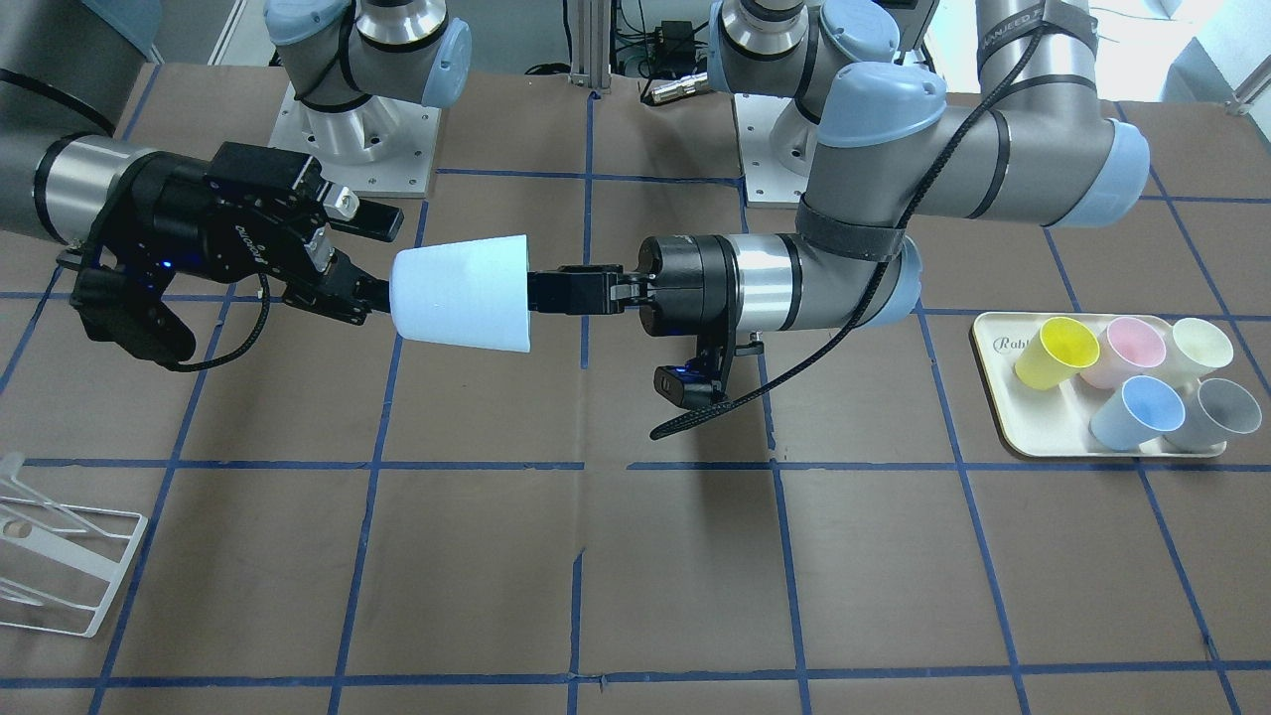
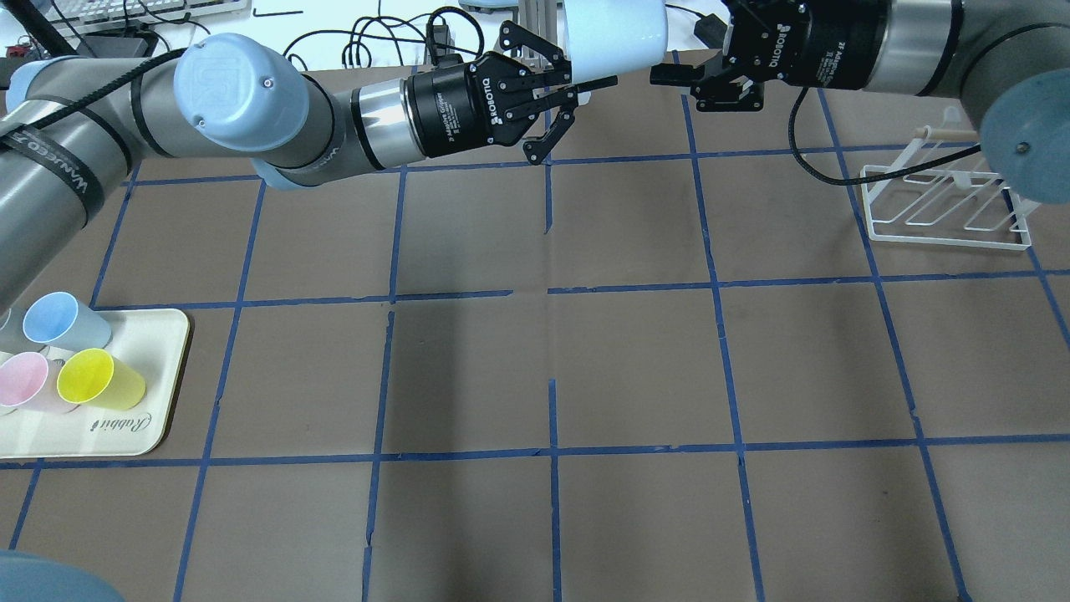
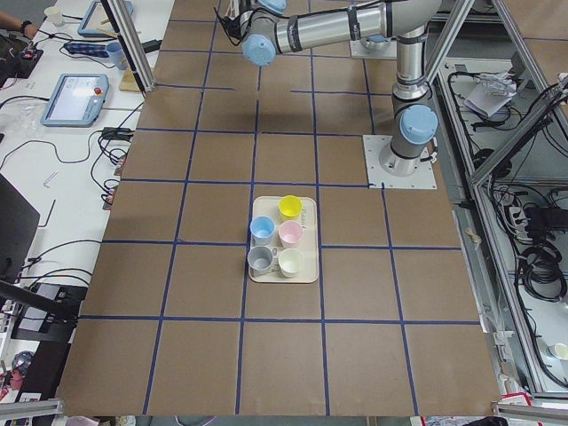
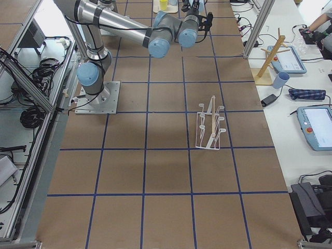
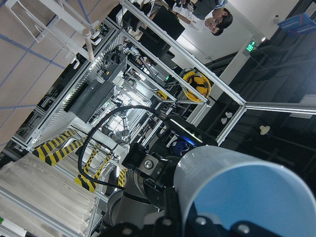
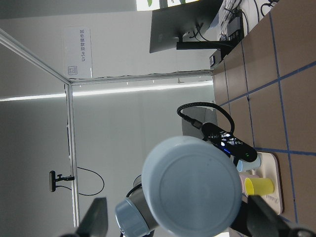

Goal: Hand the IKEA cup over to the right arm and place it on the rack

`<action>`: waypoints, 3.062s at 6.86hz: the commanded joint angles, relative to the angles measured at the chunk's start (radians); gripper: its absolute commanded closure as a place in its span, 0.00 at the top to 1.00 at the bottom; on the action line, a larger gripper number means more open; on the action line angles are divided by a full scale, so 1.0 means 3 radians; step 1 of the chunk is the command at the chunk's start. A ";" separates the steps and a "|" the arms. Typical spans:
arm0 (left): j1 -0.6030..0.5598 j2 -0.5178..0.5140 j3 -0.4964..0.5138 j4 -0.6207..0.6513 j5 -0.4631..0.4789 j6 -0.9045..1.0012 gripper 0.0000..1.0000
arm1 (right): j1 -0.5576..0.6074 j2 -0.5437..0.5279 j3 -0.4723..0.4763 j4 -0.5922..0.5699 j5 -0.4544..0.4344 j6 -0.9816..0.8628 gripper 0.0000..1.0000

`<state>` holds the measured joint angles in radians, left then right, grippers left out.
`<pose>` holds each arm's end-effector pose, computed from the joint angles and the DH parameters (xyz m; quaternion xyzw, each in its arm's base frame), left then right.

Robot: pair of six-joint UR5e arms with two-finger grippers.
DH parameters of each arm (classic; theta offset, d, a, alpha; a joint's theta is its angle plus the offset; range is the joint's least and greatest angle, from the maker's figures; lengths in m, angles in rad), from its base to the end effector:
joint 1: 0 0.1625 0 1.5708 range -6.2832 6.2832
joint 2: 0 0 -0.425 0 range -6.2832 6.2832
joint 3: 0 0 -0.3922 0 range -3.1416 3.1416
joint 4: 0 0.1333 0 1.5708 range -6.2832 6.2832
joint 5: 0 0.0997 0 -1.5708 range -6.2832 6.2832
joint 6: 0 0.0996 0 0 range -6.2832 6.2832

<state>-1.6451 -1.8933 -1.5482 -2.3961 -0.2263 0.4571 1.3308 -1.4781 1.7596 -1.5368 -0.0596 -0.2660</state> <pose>-0.2722 -0.5538 0.3694 0.2644 -0.6179 -0.2002 0.7129 0.1051 -0.5498 0.4401 0.0984 0.7202 -0.0588 0.6843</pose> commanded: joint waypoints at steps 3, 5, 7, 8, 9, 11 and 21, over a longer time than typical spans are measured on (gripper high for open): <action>-0.0003 0.0001 0.0006 0.0000 0.0003 0.0000 0.00 | 0.0002 0.0013 0.0000 -0.0031 0.0004 0.0012 0.89; 0.0002 0.0006 0.0012 0.0000 0.0003 0.0000 0.00 | 0.0002 0.0059 0.0000 -0.0057 0.0005 0.0012 0.76; 0.0002 0.0006 0.0017 0.0000 -0.0002 0.0000 0.00 | 0.0002 0.0064 -0.0005 -0.0057 0.0004 0.0012 0.75; 0.0002 0.0006 0.0022 0.0000 -0.0002 0.0000 0.00 | 0.0002 0.0064 -0.0005 -0.0062 0.0010 0.0012 0.74; -0.0003 0.0006 0.0027 0.0000 0.0003 0.0000 0.00 | 0.0002 0.0059 -0.0005 -0.0067 0.0005 0.0012 0.68; -0.0003 0.0006 0.0032 0.0000 0.0003 0.0000 0.00 | 0.0002 0.0059 -0.0005 -0.0067 0.0004 0.0012 0.53; 0.0952 0.0190 0.0327 0.0036 0.1709 -0.0761 0.97 | -0.0059 0.0075 -0.0547 -0.0362 -0.1611 0.0396 0.41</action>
<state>-1.4262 -1.8482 -1.5017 -2.3935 0.0988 0.2642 1.3194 -1.4558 1.6292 -1.6098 -0.3648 -0.1607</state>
